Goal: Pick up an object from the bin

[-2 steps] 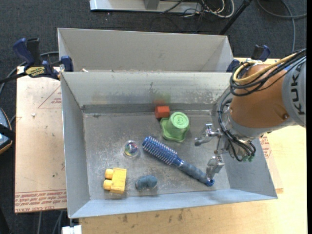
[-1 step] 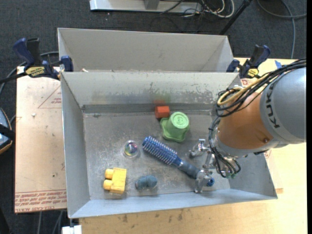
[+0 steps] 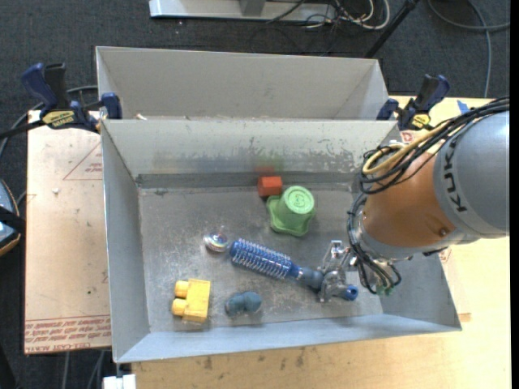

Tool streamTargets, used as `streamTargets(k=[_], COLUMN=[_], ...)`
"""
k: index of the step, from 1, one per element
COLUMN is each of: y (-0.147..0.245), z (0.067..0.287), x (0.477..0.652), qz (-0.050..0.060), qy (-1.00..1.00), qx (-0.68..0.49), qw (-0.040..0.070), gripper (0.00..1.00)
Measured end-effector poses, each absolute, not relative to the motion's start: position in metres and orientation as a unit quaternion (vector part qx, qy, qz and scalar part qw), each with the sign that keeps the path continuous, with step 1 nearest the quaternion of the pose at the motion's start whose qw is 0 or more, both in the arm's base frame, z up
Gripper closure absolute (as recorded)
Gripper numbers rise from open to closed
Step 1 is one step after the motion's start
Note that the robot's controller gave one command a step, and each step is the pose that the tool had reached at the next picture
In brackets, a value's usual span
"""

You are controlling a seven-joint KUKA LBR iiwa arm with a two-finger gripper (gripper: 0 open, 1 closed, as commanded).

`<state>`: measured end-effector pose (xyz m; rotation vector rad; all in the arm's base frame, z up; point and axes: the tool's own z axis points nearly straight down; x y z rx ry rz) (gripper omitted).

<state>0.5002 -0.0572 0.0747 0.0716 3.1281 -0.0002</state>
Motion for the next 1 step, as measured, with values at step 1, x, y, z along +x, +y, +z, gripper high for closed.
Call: streamTargets(k=[1], y=[-0.0635], z=[0.2431], x=[0.4982], qz=[-0.001], qy=[0.993], qx=[-0.121], qw=[0.004], gripper=[1.00])
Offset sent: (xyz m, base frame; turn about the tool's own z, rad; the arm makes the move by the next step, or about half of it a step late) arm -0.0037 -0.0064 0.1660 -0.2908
